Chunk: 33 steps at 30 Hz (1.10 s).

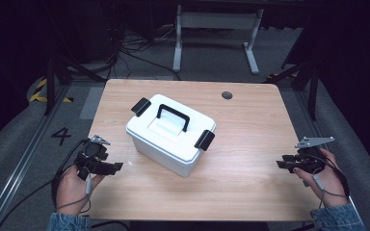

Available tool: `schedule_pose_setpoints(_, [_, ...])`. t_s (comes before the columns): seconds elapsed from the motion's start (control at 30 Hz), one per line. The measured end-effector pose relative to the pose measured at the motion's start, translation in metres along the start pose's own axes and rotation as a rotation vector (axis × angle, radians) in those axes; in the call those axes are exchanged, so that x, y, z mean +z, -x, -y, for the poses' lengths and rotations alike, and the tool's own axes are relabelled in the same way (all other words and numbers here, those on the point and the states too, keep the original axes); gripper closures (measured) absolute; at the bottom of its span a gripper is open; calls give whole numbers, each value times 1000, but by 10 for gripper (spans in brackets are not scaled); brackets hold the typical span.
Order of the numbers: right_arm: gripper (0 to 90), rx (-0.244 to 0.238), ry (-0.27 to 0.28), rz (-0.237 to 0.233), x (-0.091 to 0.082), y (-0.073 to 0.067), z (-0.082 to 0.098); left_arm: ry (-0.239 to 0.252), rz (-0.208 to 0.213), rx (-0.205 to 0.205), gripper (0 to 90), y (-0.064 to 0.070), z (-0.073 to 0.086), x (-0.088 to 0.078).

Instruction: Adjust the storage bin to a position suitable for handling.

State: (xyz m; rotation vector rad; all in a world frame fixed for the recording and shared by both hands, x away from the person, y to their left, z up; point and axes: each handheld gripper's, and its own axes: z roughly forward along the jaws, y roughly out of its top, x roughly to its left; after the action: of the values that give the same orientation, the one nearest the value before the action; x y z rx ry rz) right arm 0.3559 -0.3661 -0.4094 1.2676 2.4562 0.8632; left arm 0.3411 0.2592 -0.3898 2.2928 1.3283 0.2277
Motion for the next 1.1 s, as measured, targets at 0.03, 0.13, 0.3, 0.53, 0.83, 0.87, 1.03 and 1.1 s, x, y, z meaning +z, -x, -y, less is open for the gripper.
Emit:
schedule_pose_setpoints(0.03, [618,0,15,-9,0,0,-2,4,-2,-10,326,0,0,0])
schedule_pose_setpoints(0.13, [618,5,50,-13,-3,-4,-9,7,-3,-13,326,0,-1,-2])
schedule_pose_setpoints(0.3, [611,1,65,-24,-9,-5,-20,18,2,-10,326,1,-4,-4])
schedule_pose_setpoints(0.53, [590,-18,67,-37,-21,-8,-36,19,0,-11,325,0,-3,-5])
schedule_pose_setpoints(0.83, [592,-47,83,-56,-36,-14,-68,25,1,-7,323,0,-5,-7])
schedule_pose_setpoints(0.87, [591,-46,85,-60,-38,-15,-72,25,0,-7,323,0,-5,-7])
schedule_pose_setpoints(1.03, [594,-32,94,-100,-42,-18,-90,19,2,-5,319,1,-4,-7])
schedule_pose_setpoints(1.1, [594,-34,94,-108,-43,-19,-97,17,0,-1,318,1,-4,-7])
